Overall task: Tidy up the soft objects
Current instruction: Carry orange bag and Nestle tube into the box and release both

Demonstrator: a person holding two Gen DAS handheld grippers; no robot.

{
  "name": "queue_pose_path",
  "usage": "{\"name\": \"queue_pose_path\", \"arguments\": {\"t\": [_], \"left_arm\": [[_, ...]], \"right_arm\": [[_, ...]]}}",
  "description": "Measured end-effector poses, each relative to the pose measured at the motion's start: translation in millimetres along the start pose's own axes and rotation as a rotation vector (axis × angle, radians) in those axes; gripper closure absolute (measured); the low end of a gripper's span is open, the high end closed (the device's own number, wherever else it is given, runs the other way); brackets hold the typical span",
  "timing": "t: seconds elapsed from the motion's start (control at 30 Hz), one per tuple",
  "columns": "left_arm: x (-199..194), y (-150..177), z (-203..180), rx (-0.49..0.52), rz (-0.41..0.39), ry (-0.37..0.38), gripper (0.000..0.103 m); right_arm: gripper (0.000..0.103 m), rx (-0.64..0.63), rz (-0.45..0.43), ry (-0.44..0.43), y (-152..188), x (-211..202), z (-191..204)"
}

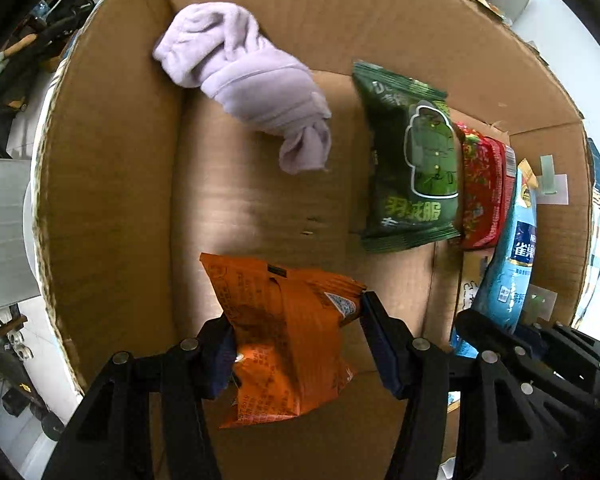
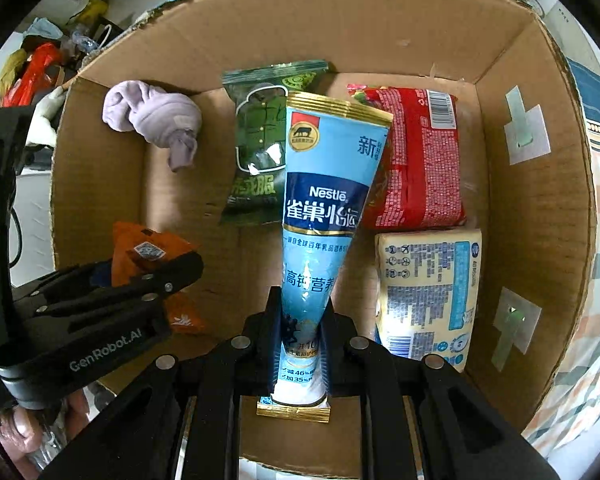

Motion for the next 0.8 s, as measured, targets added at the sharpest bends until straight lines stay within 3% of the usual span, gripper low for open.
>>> {"name": "queue_pose_path", "arguments": {"t": [0.07, 0.13, 0.2, 0.27, 0.33, 0.43, 0.53, 0.57, 0.6, 0.8], "left_arm": [[-2, 2, 2, -0.006, -0.003, -0.013, 0.047], [-4, 2, 1, -0.014, -0.004, -0.025, 0.047], [-8, 3, 1, -0.023, -0.016, -0.029, 0.047], [-12, 5, 1, -0.030, -0.022, -0.033, 0.047], [-16, 7, 0, -0.027, -0.032, -0.040, 0.046], [-25, 9, -3, -0.010, -0.054, -0.056, 0.035], [-35, 15, -6, 0.004, -0.090, -0.069, 0.031], [-39, 17, -8, 0.007, -0.101, -0.072, 0.021], [-43, 18, -8, 0.009, -0.111, -0.075, 0.017], [-62, 26, -17, 0.016, -0.159, -0.093, 0.011]], "right_arm": [[0.082, -0.009, 0.001, 0.003, 0, 2, -2], [0.073, -0.019, 0.001, 0.008, -4, 3, 3], [0.052, -0.028, -0.002, 0.003, -5, 3, 1], [0.044, -0.030, -0.010, 0.005, -5, 0, 0], [0.041, -0.029, -0.018, 0.010, -5, -2, -3], [0.037, -0.026, -0.031, 0.025, -3, -8, -7], [0.032, -0.028, -0.046, 0.043, 2, -14, -9], [0.029, -0.029, -0.052, 0.054, 3, -16, -11], [0.024, -0.030, -0.059, 0.060, 3, -18, -13], [0.005, -0.024, -0.098, 0.123, 9, -32, -26]]}}
Point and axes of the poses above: each gripper's, at about its wrist camera, not at the fingertips, and x roughly the way its jaws point, z to its left, y to its underside, the point moved 6 cm from there along x, roughly the way its jaws point, and after that the axes turned 14 degrees about y, right-handed, at the moved point
